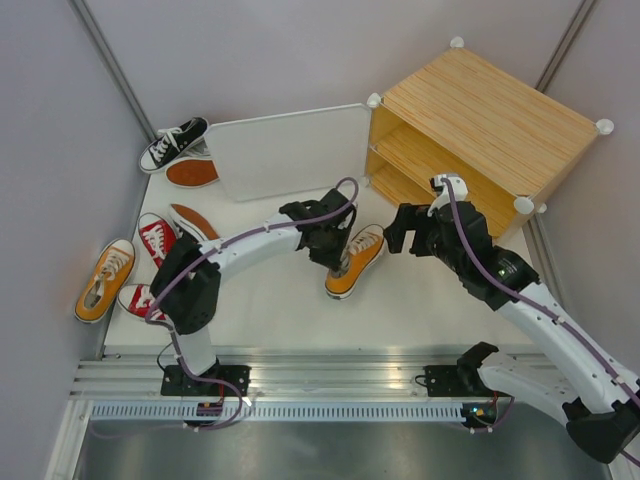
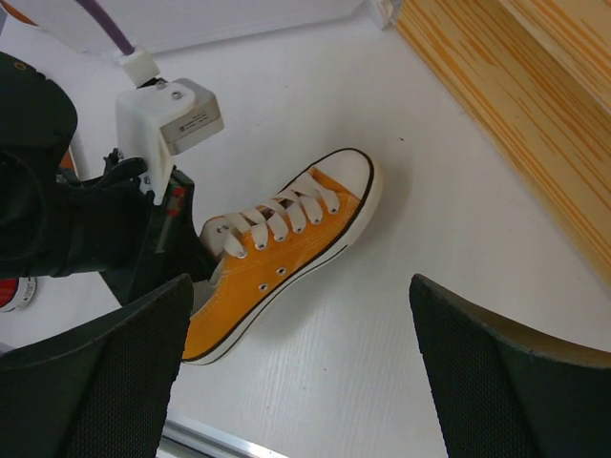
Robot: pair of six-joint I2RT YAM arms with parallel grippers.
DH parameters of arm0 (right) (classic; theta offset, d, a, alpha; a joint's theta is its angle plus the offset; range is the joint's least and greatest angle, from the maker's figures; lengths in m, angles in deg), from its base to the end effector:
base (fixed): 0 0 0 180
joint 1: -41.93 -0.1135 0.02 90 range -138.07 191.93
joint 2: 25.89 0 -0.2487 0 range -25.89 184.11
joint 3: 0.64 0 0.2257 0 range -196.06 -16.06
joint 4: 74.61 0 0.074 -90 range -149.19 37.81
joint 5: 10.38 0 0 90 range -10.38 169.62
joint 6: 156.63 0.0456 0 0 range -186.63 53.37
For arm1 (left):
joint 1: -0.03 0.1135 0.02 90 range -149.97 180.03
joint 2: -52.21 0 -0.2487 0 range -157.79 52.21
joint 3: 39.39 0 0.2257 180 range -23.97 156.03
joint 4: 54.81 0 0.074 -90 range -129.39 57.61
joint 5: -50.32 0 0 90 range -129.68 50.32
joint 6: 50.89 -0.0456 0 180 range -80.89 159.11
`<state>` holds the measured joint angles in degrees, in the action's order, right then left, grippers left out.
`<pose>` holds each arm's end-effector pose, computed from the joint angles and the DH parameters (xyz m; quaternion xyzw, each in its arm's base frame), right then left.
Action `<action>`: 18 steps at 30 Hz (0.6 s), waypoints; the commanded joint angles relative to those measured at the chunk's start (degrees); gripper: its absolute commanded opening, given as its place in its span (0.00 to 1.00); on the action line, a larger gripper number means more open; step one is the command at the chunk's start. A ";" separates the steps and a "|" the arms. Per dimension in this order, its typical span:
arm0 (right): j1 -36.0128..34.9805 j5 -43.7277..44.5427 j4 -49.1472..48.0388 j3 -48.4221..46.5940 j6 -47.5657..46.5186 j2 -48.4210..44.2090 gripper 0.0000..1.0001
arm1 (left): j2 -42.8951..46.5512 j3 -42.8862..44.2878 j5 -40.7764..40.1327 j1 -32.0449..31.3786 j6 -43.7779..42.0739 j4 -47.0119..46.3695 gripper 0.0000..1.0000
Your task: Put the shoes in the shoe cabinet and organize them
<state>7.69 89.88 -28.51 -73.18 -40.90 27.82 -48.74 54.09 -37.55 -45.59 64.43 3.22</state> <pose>0.1634 0.1014 0.3323 -0.0167 0.8516 0.1930 0.4872 0.2370 -0.2446 0.2195 0.1761 0.9611 -0.1379 0.1622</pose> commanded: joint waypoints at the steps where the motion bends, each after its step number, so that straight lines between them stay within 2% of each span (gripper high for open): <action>1: -0.04 5.29 1.49 2.27 1.77 -3.35 0.98 | -5.55 7.80 2.09 -2.00 -6.50 -8.50 0.02; 6: -0.04 2.67 0.62 6.75 0.11 -6.51 0.97 | -12.77 11.84 3.06 -2.45 -12.83 -13.51 0.03; 8: -0.13 0.74 -0.09 8.78 -0.86 -7.39 0.96 | -15.40 12.81 1.83 -2.36 -15.11 -14.48 0.08; 9: -0.04 0.12 -0.53 10.00 -1.21 -7.66 0.96 | -16.12 13.08 1.56 -2.45 -15.73 -14.75 0.14; 12: -0.04 -2.08 -1.49 12.20 -3.06 -8.01 0.95 | -17.44 14.13 1.91 -2.45 -17.06 -14.93 0.25; 14: -0.04 -3.84 -2.11 13.26 -5.07 -7.92 0.94 | -15.96 13.70 2.09 -2.45 -16.71 -14.92 0.44; 15: -0.04 -4.28 -2.55 13.87 -5.52 -7.57 0.94 | -14.99 13.35 1.91 -2.36 -16.53 -14.92 0.68; 16: -0.04 -4.81 -2.73 13.97 -6.22 -7.40 0.94 | -14.11 13.17 1.48 -2.19 -16.27 -14.92 0.81; 18: -0.13 -6.99 -3.17 13.71 -8.06 -6.43 0.93 | -10.52 12.12 0.60 -1.84 -15.31 -14.93 0.94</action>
<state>7.65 86.71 -28.69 -59.30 -45.31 20.92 -65.59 64.91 -36.50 -47.91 49.76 -8.46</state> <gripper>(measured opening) 0.934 0.889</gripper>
